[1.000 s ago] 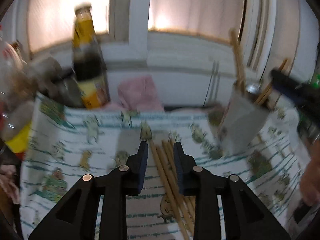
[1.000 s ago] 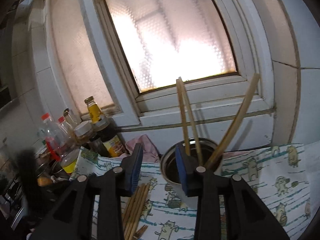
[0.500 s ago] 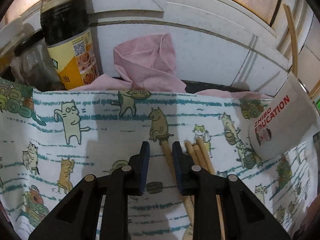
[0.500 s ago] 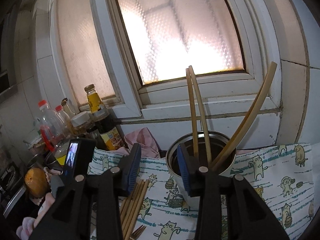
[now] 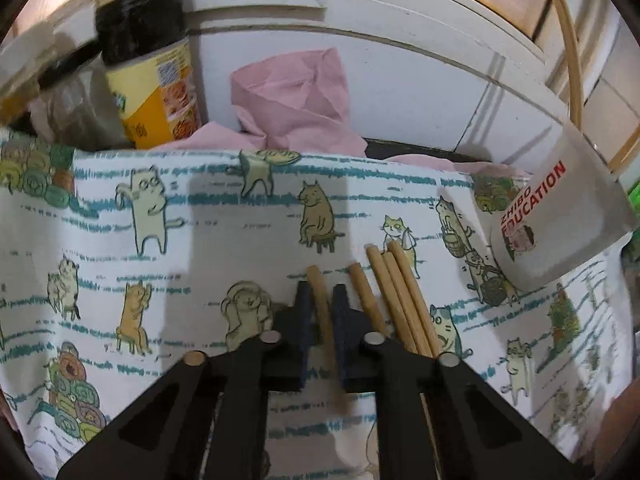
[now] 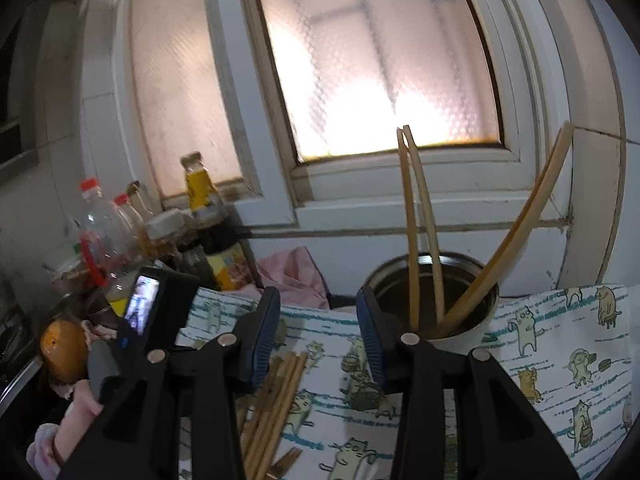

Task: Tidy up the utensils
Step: 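Grasp a wooden chopstick with the right gripper while the left gripper grasps another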

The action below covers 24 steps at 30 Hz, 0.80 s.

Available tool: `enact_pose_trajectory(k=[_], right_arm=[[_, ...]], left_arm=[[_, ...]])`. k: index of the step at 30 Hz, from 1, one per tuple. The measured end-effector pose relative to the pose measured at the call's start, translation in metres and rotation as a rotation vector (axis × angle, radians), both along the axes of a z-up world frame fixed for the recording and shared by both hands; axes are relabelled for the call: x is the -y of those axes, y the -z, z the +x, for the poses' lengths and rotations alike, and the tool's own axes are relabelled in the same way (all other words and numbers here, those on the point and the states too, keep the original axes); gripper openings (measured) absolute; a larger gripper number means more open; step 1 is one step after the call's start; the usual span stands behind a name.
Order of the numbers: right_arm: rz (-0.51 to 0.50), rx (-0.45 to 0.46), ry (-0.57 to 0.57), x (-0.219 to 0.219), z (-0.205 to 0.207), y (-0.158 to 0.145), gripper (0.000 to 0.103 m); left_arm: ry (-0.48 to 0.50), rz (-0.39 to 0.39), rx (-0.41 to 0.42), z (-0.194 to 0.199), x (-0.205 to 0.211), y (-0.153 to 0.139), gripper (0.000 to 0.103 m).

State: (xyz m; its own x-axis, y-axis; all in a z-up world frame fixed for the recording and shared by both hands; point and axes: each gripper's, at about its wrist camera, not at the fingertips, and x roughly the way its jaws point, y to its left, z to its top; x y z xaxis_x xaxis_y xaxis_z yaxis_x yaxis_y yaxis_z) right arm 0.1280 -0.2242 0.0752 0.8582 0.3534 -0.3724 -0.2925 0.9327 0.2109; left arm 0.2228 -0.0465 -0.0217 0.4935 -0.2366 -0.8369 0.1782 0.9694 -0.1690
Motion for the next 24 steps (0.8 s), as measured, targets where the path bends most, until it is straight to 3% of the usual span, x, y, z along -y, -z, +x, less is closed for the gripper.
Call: enact_pose_trajectory(k=[3, 6, 9, 13, 15, 18, 24], right_arm=[[-0.002, 0.056, -0.045, -0.006, -0.010, -0.004, 0.037], [-0.021, 0.031, -0.097, -0.018, -0.010, -0.002, 0.037], [-0.186, -0.066, -0.044, -0.045, 0.001, 0.010, 0.027], [-0.233, -0.270, -0.097, -0.068, 0.034, 0.034, 0.020], [-0.270, -0.398, -0.090, -0.078, 0.057, 0.051, 0.015], [-0.268, -0.487, -0.053, -0.082, 0.079, 0.069, 0.012], [-0.312, -0.514, -0.023, -0.091, 0.089, 0.084, 0.011]], left_arm=[[-0.041, -0.100, 0.039, -0.008, -0.025, -0.014, 0.006], [-0.099, -0.208, 0.136, -0.018, -0.057, -0.037, 0.006], [-0.154, -0.255, 0.226, -0.024, -0.080, -0.055, 0.006], [-0.188, -0.282, 0.270, -0.018, -0.093, -0.063, 0.006], [-0.189, -0.276, 0.244, -0.014, -0.093, -0.060, 0.006], [-0.210, -0.197, 0.186, -0.006, -0.087, -0.049, 0.006], [-0.197, -0.104, 0.082, 0.002, -0.070, -0.029, 0.006]])
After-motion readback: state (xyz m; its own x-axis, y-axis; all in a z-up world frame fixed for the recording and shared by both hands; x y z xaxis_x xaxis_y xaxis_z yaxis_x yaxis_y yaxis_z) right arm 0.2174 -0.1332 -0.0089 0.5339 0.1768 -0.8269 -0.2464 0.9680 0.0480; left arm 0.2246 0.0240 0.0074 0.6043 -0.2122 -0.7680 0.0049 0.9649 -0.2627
